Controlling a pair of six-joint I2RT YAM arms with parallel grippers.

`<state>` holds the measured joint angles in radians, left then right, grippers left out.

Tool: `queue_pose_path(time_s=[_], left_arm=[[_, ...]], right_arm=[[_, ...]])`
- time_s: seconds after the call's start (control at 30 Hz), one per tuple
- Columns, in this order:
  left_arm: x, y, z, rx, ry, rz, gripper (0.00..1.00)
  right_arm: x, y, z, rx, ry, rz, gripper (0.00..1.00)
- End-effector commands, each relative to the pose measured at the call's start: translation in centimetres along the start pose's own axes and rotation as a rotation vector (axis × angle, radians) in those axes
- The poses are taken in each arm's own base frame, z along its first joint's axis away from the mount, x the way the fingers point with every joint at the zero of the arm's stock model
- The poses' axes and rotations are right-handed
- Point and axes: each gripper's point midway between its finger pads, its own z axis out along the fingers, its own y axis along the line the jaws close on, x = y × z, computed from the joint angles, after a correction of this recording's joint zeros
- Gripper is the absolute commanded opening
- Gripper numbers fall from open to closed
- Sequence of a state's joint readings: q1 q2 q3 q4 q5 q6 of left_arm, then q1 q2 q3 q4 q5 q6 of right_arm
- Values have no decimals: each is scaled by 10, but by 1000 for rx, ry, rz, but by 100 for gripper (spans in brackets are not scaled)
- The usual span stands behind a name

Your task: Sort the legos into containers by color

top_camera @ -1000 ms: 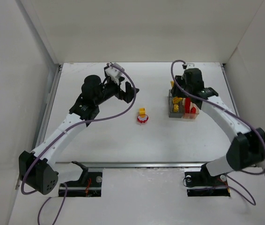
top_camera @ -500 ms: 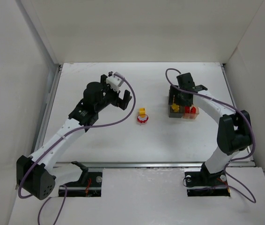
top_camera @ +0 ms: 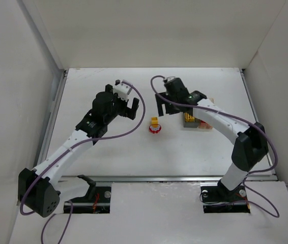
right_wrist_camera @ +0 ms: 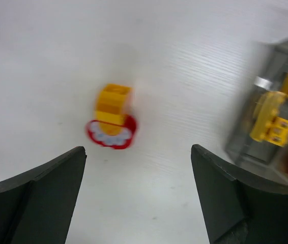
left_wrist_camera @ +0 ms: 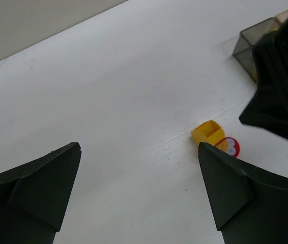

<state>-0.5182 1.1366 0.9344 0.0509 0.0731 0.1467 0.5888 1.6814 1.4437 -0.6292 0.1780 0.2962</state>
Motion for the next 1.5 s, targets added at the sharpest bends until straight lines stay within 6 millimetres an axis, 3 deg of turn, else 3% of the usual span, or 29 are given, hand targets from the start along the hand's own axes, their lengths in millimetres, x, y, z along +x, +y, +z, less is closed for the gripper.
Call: queue_pose_path(time_s=[0.0,0.07,0.1,0.13,0.2,0.33,0.43,0.57,0.73,0.8,0.83,0.87,1.0,1.1,1.13,1.17,1.2,1.23,1.27,1.3,1.43,1.47], left_arm=[[-7,28,-11,-182,-45,-78,100],[3,41,-16,-267,-30,-92,100],[0,44,-19,-286,-39,-94,100],[0,48,-20,-311,-39,-94,100],[5,48,-24,-311,-36,-94,100],[6,46,-26,-302,-51,-96,100],[15,44,-25,-292,-33,-93,100],[15,42,-26,-282,-43,-94,100],[17,41,-24,-273,-43,-94,100],[17,41,-24,-273,-43,-94,100],[16,39,-24,-264,-43,-94,100],[16,39,-24,-263,-43,-94,100],[15,28,-22,-198,-45,-83,100],[8,12,-20,-102,-59,-24,100],[1,9,-20,-82,-73,-10,100],[-8,7,-21,-65,-91,0,100],[-11,0,-23,-25,-103,2,100],[-24,-6,-25,5,-132,23,100],[-32,-9,-26,28,-156,37,100],[-40,-19,-27,84,-181,43,100],[-81,-51,-40,243,-321,121,100],[-81,-56,-41,269,-324,125,100]], right_arm=[[-12,47,9,-100,-27,-42,89],[-4,63,22,-143,23,-23,89],[-9,69,26,-155,21,-7,89],[-3,72,40,-143,51,17,89],[-7,74,48,-130,55,43,89],[8,70,82,-62,115,39,89],[13,71,93,-56,138,23,88],[26,77,97,-82,174,4,78],[34,83,91,-110,190,-3,41],[33,84,87,-119,192,-2,23],[30,84,83,-122,184,-1,9],[30,84,83,-122,184,-1,2],[12,86,65,-156,152,15,0],[-40,90,28,-272,-5,78,0],[-44,87,21,-289,-35,104,0],[-71,86,-15,-331,-139,167,0],[-96,92,-35,-387,-255,205,0],[-113,82,-51,-379,-341,252,0],[-111,76,-57,-372,-383,287,0],[-137,72,-96,-411,-509,363,0],[-151,71,-131,-354,-630,444,0],[-151,73,-132,-354,-630,464,0]])
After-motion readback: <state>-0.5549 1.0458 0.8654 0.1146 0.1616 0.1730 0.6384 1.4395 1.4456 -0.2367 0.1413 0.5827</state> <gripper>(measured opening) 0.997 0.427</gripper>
